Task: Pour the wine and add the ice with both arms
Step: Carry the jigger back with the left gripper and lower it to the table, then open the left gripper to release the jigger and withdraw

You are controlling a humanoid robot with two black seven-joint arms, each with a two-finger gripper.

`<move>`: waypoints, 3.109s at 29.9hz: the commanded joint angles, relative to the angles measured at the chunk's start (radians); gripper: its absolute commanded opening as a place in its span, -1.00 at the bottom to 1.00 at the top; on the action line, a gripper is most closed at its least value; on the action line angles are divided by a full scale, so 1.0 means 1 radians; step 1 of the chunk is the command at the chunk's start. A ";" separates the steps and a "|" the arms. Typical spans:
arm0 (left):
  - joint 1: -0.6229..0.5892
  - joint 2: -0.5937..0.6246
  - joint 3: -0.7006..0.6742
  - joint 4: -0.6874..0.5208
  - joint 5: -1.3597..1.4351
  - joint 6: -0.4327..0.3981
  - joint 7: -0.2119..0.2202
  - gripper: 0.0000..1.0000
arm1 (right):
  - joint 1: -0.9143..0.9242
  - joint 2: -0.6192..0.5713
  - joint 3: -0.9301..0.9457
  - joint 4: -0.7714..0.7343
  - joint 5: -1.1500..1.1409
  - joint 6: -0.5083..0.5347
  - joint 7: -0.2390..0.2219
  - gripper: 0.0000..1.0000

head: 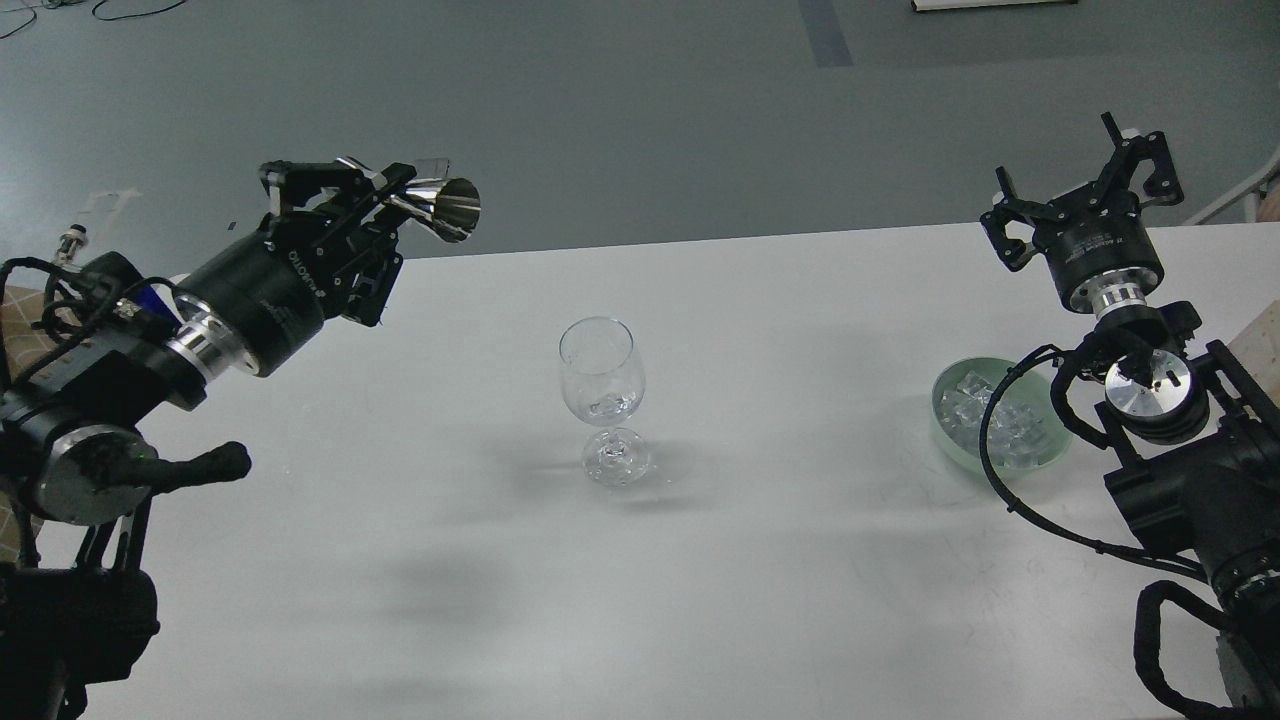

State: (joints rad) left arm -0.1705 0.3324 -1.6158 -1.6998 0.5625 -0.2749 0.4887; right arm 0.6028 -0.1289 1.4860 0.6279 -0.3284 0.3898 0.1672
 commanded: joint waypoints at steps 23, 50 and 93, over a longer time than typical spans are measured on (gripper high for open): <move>0.060 -0.059 -0.162 0.419 -0.487 0.195 -0.022 -0.58 | -0.009 0.003 -0.007 0.015 -0.001 -0.015 -0.002 1.00; 0.055 -0.176 -0.176 0.608 -0.589 0.178 -0.174 -0.64 | -0.058 -0.029 -0.046 0.159 -0.003 -0.114 -0.008 1.00; -0.004 -0.167 -0.170 0.782 -0.719 0.056 -0.237 -0.44 | -0.090 -0.121 -0.113 0.184 -0.001 -0.114 -0.009 1.00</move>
State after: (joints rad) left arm -0.1716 0.1643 -1.7858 -0.9187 -0.1566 -0.2210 0.2536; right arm 0.5098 -0.2507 1.3730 0.8102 -0.3313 0.2761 0.1580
